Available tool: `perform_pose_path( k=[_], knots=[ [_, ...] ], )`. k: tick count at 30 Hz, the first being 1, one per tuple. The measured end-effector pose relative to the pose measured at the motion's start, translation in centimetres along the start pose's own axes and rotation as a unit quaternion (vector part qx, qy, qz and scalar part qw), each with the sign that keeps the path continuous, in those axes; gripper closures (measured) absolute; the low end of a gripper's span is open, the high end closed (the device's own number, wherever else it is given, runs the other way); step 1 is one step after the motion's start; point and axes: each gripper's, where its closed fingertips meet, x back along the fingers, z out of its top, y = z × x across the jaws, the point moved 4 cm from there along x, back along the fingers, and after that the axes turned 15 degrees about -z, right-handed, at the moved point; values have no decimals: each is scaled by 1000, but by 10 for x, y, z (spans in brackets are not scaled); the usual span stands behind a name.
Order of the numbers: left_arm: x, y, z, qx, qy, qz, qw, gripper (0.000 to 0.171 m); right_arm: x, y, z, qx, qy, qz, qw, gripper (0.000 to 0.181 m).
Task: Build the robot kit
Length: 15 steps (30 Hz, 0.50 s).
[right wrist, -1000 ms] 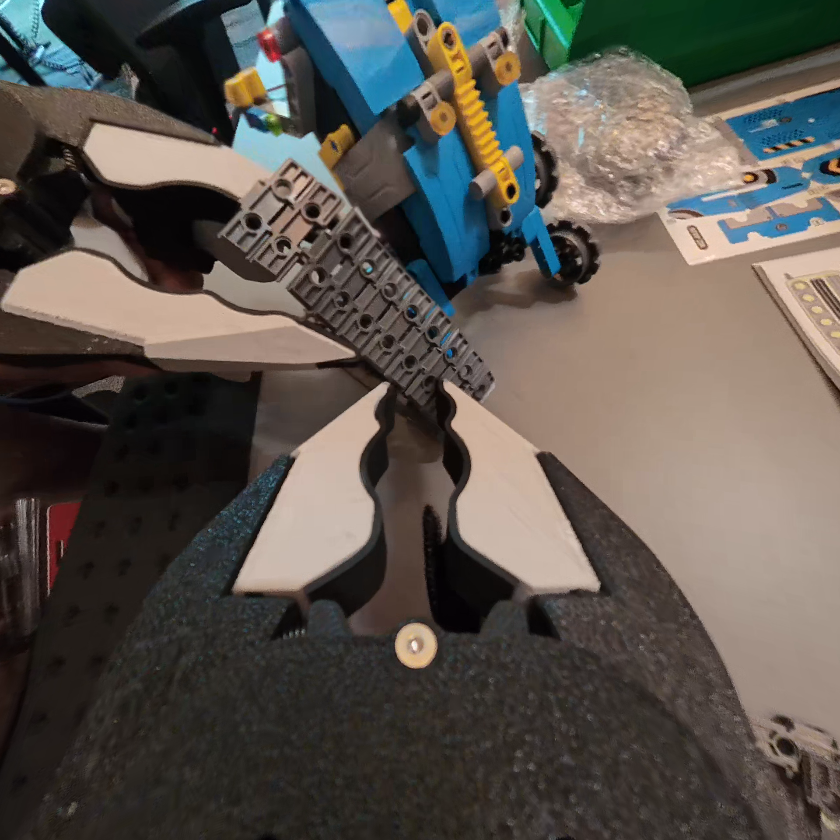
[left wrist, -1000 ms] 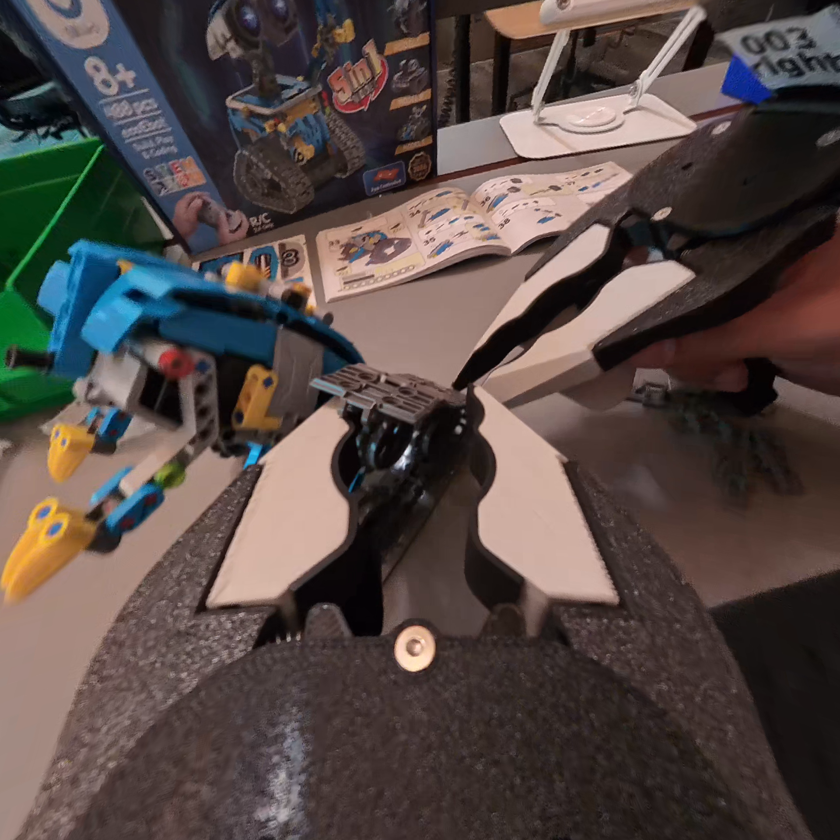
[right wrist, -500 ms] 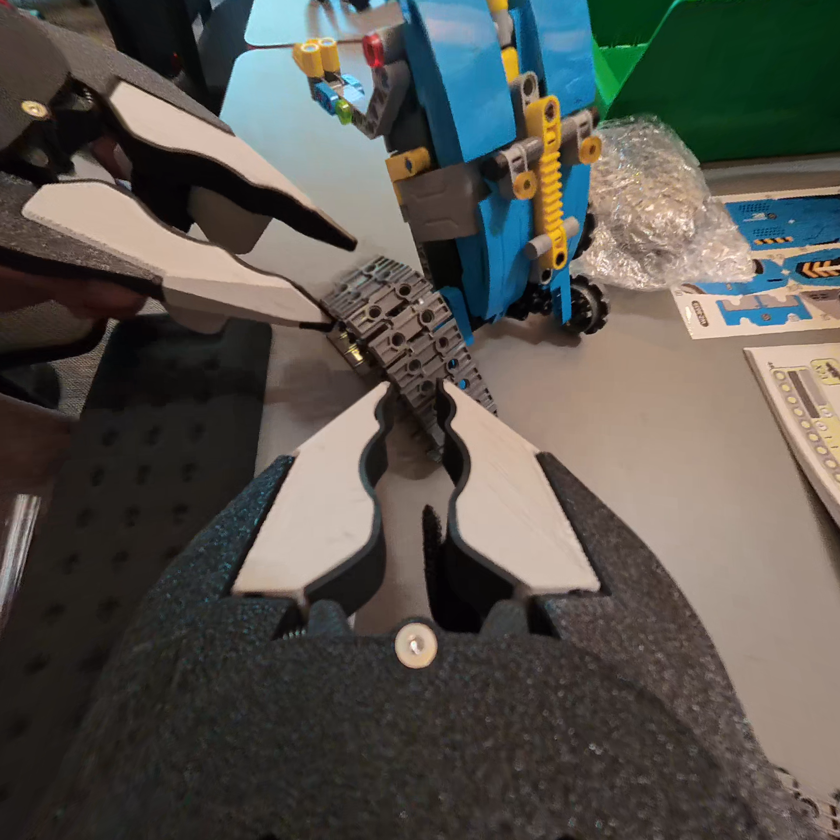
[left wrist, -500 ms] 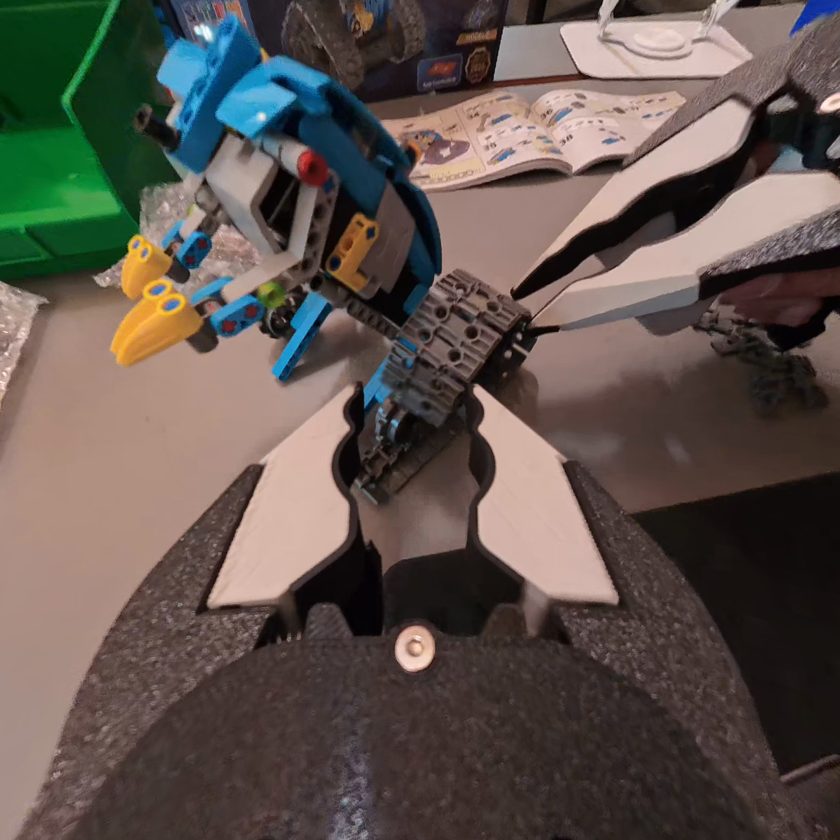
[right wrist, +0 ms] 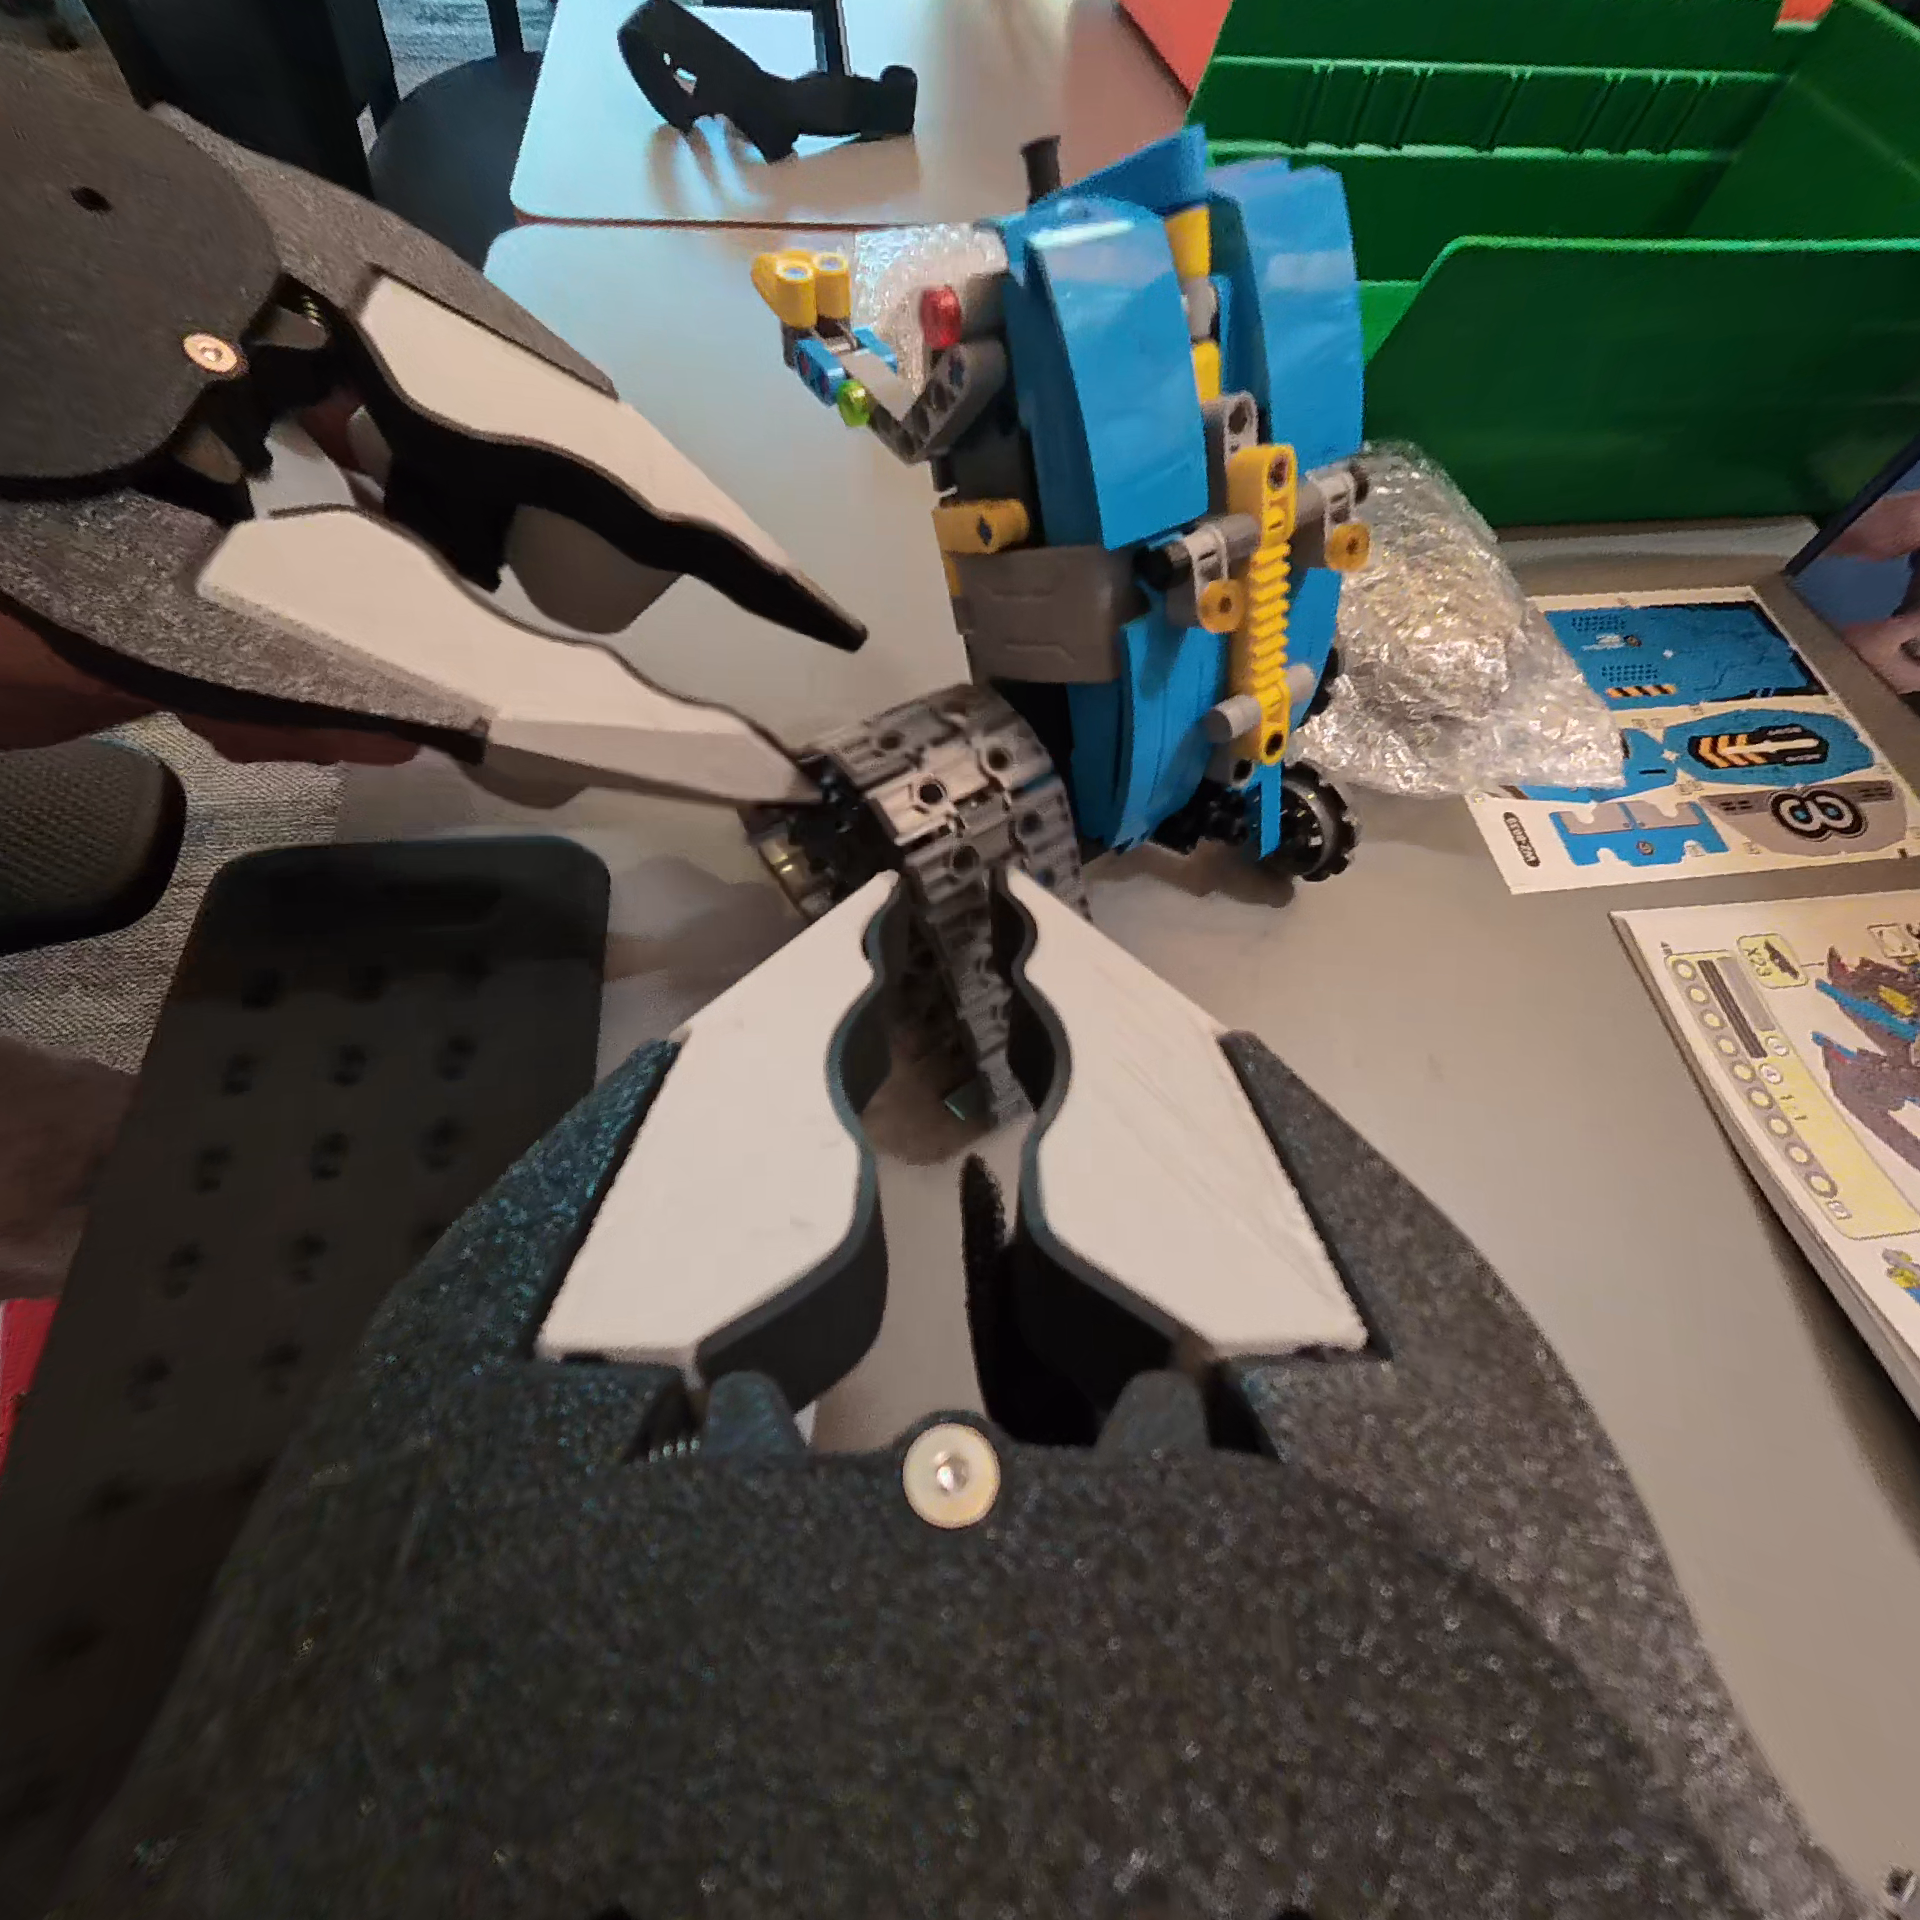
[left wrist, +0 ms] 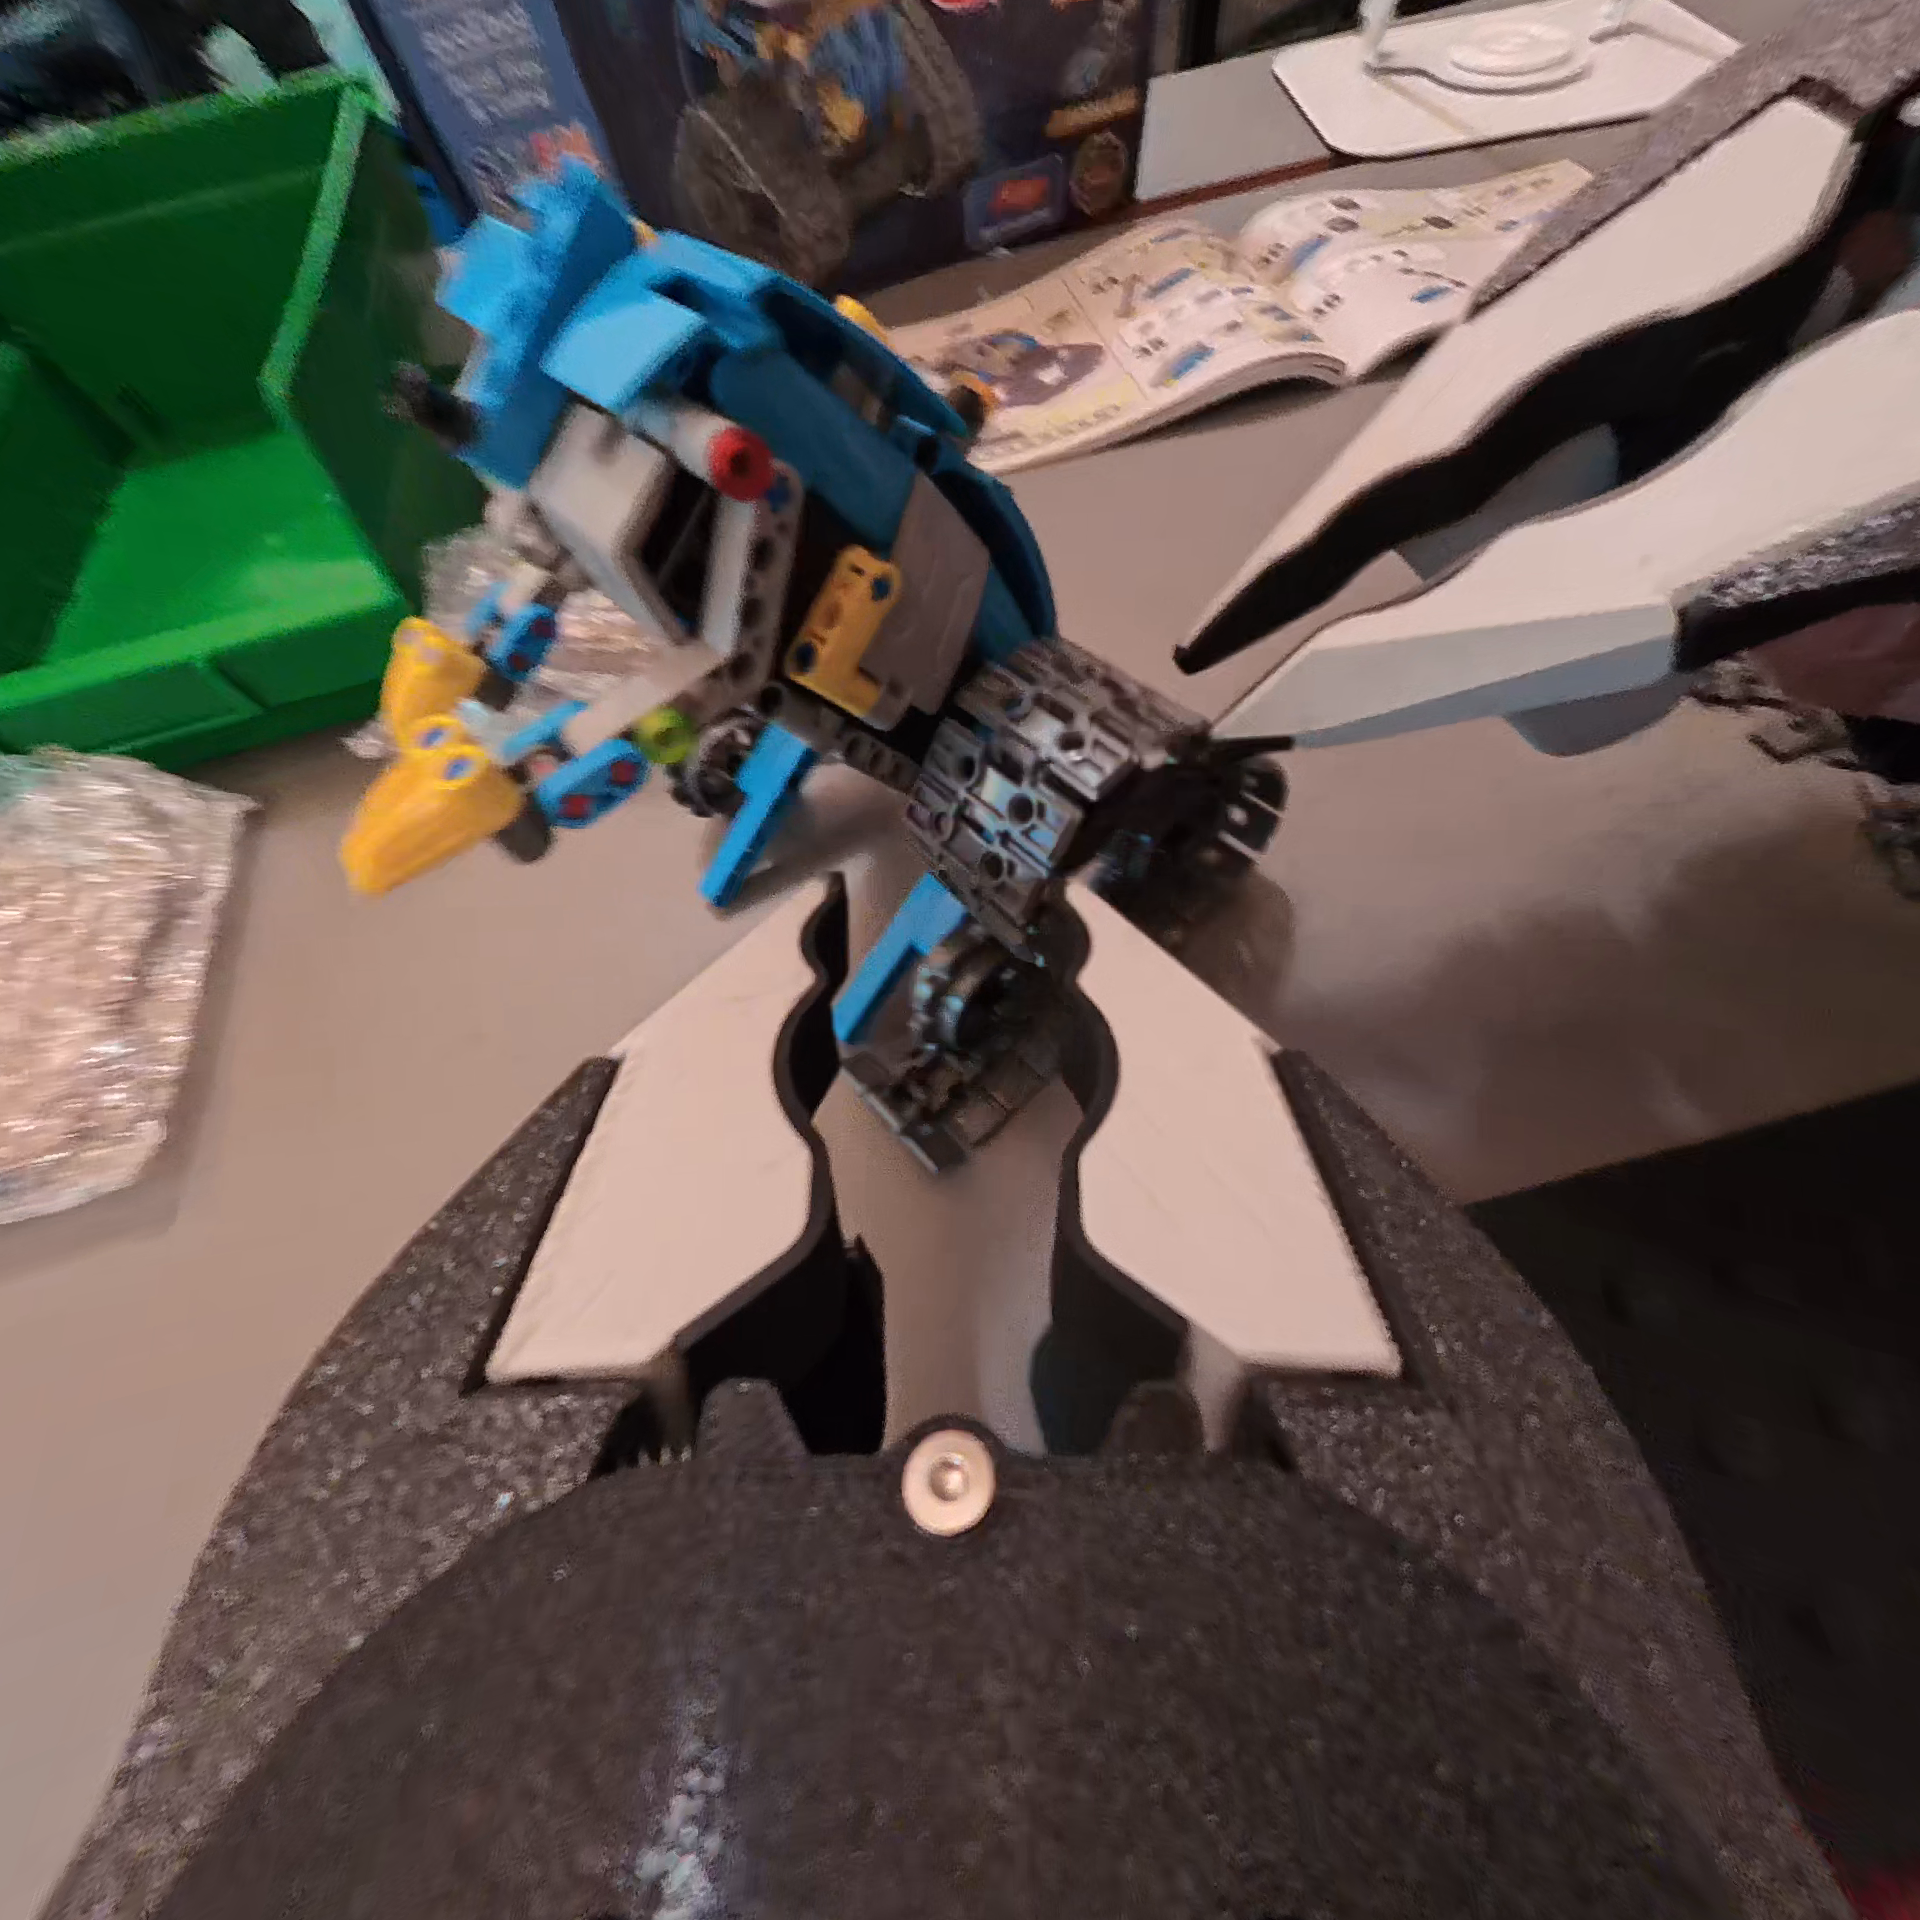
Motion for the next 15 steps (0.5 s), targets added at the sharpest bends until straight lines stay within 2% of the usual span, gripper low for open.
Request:
perform_pose_path(
  k=[3,8,15],
  knots=[
    [6,-5,5,-26,11,28,999,134,-1,-2,5,3,12,-2,1000,169],
    [3,-8,-5,-35,-17,37,999,134,-6,-6,6,-3,8,16,1000,169],
    [-1,-3,-28,-5,-67,-46,997,133,-1,-8,7,-25,11,81,996,157]
  ],
)
